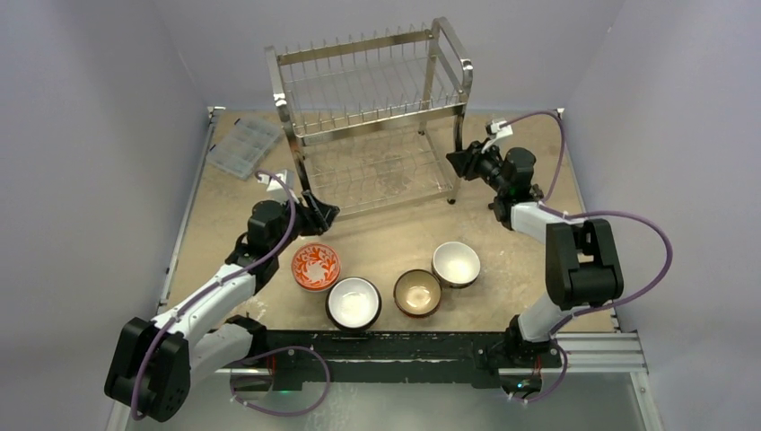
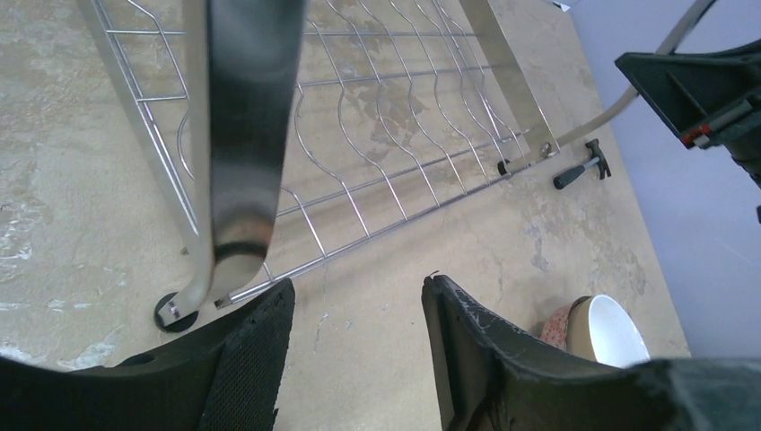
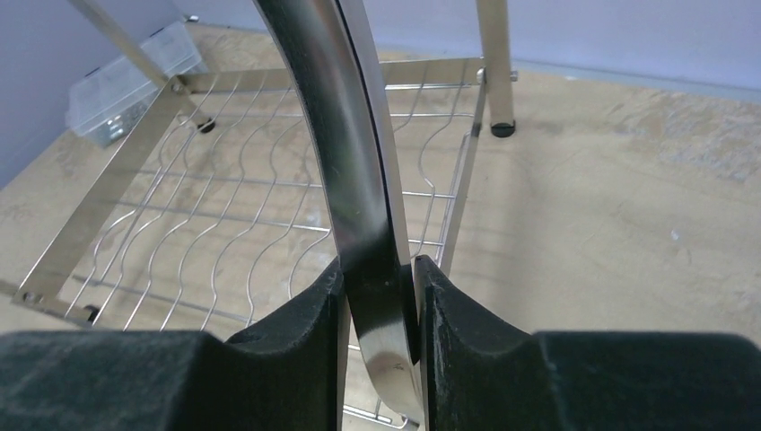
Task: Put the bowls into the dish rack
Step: Adjust the dish rack at the center of the board.
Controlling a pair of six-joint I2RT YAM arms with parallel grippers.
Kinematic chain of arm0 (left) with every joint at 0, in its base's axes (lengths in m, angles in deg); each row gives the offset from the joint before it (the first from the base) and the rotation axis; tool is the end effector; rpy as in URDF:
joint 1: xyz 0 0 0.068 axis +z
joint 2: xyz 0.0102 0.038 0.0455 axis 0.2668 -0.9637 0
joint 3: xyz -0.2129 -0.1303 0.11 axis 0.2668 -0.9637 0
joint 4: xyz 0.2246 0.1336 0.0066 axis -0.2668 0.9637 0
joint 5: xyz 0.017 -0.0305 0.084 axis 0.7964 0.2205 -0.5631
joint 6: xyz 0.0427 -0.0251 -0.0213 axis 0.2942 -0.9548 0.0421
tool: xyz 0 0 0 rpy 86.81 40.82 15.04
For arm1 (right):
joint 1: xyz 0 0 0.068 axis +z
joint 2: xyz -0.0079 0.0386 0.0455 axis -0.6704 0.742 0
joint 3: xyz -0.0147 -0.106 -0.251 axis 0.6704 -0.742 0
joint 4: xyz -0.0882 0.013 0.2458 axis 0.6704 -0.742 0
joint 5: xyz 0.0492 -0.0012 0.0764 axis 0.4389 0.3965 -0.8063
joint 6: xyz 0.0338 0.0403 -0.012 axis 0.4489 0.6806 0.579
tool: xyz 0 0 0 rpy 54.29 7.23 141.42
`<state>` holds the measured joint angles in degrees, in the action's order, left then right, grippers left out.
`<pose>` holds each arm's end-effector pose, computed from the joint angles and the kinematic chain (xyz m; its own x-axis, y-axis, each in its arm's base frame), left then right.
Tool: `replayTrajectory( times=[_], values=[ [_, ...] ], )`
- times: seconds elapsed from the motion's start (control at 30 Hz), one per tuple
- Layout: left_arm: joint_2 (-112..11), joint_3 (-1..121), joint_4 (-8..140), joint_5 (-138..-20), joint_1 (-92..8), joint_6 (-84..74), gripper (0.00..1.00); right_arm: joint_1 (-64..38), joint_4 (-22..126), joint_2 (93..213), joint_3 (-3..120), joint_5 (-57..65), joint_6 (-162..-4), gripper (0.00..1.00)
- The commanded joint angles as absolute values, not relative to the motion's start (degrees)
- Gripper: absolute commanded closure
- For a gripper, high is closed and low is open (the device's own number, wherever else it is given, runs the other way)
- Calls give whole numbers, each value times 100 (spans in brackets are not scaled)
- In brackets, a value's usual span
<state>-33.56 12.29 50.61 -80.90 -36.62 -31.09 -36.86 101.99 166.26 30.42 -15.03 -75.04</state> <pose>0.2069 -0.0841 0.2221 -0.4834 -0.4641 -0.7422 0.2018 0.7660 -0.6104 0.3547 0.0487 0.2444 -0.0930 0.2173 -0.9717 -0.5236 0.8194 0.2333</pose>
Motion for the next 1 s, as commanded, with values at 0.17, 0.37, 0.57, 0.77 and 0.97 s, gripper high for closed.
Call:
replayTrajectory(
  times=[0.17,0.37,0.57,0.77,0.97],
  values=[
    [-3794,1859,5295,-8268,-3695,-2718,55,-3656,9457,15070,2424,-1248,-7418,100],
    [-4502,2542,5456,-8342,-3692,-2364,62,-3656,8842,13976,1899,-477,-7413,100],
    [-5454,3288,5481,-8307,-3693,-2133,64,-3656,8613,13116,1398,169,-7131,100],
    [-5583,3473,5535,-8109,-3694,-2105,57,-3665,8329,13282,1510,286,-7148,100],
    [-4577,2765,5555,-7883,-3693,-2352,33,-3665,8576,13706,1695,-59,-7039,100]
  ],
)
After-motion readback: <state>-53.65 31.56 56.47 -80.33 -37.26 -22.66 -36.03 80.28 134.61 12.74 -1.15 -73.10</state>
